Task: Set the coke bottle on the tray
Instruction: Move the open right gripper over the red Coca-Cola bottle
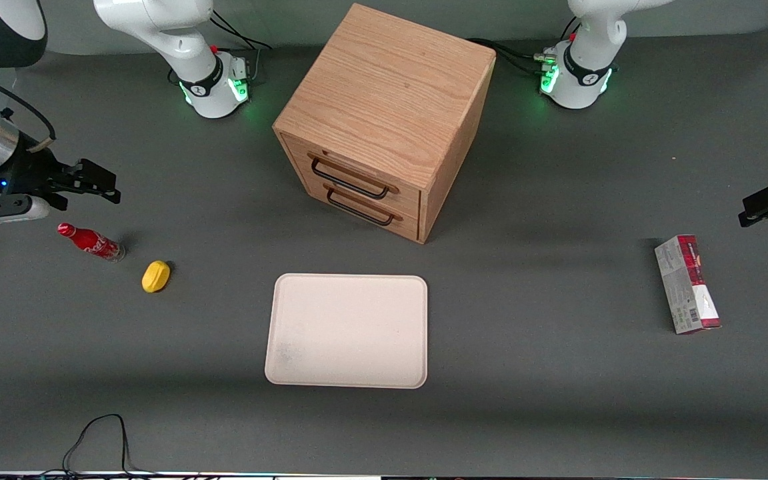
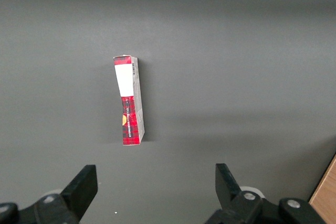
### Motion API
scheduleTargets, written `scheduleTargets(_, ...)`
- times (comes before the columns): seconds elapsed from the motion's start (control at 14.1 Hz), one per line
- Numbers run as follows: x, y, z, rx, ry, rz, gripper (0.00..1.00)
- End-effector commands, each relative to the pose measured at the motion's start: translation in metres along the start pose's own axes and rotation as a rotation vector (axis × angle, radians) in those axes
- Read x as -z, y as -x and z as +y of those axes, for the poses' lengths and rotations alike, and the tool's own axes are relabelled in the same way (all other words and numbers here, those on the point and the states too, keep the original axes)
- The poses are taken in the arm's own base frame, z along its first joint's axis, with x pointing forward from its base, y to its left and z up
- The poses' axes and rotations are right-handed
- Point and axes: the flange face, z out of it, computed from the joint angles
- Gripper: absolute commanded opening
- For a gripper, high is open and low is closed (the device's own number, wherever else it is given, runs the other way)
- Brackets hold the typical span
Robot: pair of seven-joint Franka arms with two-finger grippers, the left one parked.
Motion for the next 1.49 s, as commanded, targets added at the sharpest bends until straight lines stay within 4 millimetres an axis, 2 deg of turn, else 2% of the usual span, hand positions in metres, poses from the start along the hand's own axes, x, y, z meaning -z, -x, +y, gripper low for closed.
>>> scheduleTargets(0.0, 0.002, -0.009, -0.004, -0.033, 0.047, -0.036, 1.00)
scheduleTargets(0.57, -0.004, -0.019, -0.005, -0.065, 0.040, -0.043, 1.00)
scheduleTargets(1.13, -0.004, -0.017, -0.003, -0.069, 0.042, -0.053, 1.00)
scheduleTargets(1.42, 0.002, -0.008, 0.002, -0.076, 0.046, -0.075, 1.00)
